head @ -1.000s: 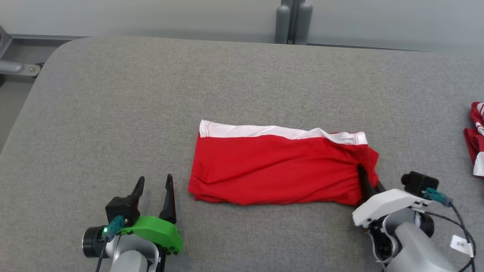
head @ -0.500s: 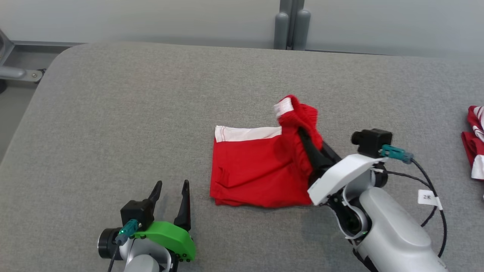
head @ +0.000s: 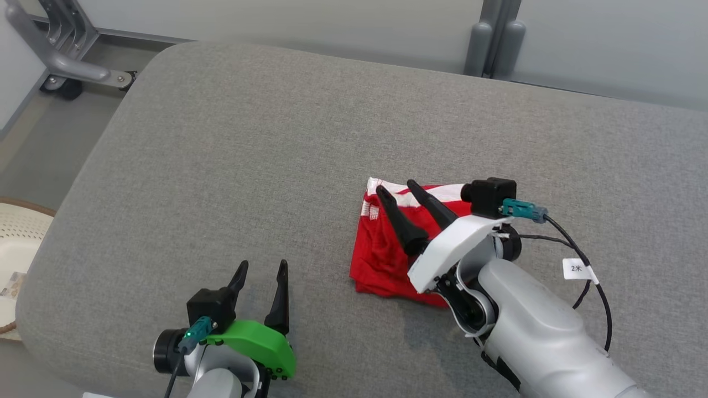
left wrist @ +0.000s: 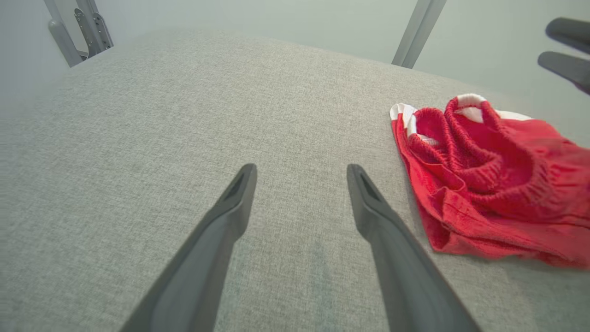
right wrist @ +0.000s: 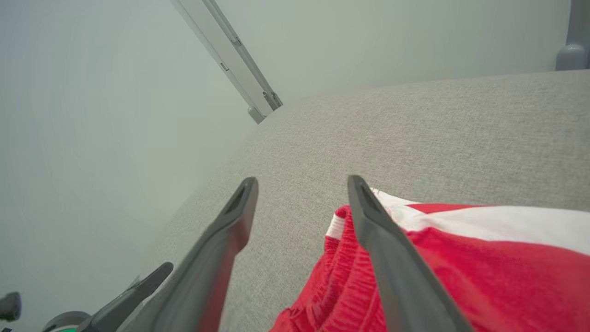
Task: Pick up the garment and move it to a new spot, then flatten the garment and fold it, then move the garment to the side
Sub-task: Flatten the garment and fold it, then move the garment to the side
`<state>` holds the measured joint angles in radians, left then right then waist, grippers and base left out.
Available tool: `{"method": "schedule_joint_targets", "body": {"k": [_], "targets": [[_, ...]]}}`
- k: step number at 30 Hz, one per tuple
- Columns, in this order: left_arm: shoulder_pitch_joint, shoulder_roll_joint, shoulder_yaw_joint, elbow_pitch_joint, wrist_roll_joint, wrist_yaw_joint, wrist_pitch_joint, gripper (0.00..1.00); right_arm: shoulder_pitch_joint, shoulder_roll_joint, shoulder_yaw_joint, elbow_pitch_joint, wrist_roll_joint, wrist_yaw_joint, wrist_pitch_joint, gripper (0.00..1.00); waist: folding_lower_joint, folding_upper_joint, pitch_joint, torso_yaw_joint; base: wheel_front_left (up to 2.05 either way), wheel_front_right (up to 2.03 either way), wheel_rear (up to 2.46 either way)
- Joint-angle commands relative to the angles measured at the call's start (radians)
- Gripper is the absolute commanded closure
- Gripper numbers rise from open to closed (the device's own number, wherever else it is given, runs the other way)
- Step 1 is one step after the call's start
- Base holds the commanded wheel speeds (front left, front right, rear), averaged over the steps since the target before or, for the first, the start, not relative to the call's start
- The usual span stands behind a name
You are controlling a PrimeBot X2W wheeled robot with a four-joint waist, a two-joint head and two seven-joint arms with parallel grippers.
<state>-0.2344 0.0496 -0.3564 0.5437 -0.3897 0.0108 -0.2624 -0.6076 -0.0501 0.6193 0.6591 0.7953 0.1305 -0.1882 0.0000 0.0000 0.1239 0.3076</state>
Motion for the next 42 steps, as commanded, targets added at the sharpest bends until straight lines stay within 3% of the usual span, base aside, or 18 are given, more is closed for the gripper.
{"method": "schedule_joint_targets", "body": {"k": [1, 12, 25, 26, 27, 28, 35, 42], "targets": [[0.007, 0.003, 0.014, -0.003, 0.000, 0.009, -0.002, 0.00, -0.014, -0.004, 0.006, -0.007, 0.043, 0.000, -0.032, 0.00, 0.0000, 0.0000, -0.003, -0.009, 0.00, 0.00, 0.00], [0.023, 0.003, 0.016, -0.029, 0.003, 0.010, -0.002, 0.00, 0.084, -0.102, -0.123, 0.104, 0.082, 0.000, -0.077, 0.00, 0.0000, 0.0000, -0.016, -0.057, 0.00, 0.00, 0.00], [0.005, 0.003, -0.001, -0.071, -0.017, 0.009, -0.002, 0.00, 0.094, -0.045, -0.062, 0.241, 0.129, 0.000, -0.046, 0.00, 0.0000, 0.0000, 0.004, -0.003, 0.00, 0.00, 0.00], [0.002, 0.003, -0.004, -0.078, -0.013, 0.009, -0.002, 0.00, 0.090, -0.038, -0.048, 0.246, 0.128, 0.000, -0.042, 0.10, 0.0000, 0.0000, 0.007, -0.002, 0.00, 0.00, 0.00], [-0.001, 0.003, -0.006, -0.083, -0.012, 0.008, -0.002, 0.00, 0.080, -0.036, -0.038, 0.250, 0.119, 0.000, -0.047, 0.62, 0.0000, 0.0000, 0.009, -0.004, 0.00, 0.00, 0.00], [-0.004, 0.003, -0.009, -0.087, -0.005, 0.008, -0.002, 0.00, 0.073, -0.038, -0.030, 0.254, 0.110, 0.000, -0.052, 1.00, 0.0000, 0.0000, 0.010, -0.007, 0.00, 0.00, 0.00], [0.009, 0.003, -0.001, -0.099, 0.017, 0.015, -0.002, 0.00, 0.056, -0.073, -0.043, 0.278, 0.043, -0.001, -0.078, 1.00, 0.0000, 0.0000, -0.018, -0.106, 0.00, 0.00, 0.00], [0.037, 0.003, 0.017, -0.110, 0.037, 0.010, -0.002, 0.00, 0.114, -0.089, -0.132, 0.239, -0.043, -0.001, -0.078, 1.00, 0.0000, 0.0000, -0.056, -0.332, 0.00, 0.00, 0.00]]}}
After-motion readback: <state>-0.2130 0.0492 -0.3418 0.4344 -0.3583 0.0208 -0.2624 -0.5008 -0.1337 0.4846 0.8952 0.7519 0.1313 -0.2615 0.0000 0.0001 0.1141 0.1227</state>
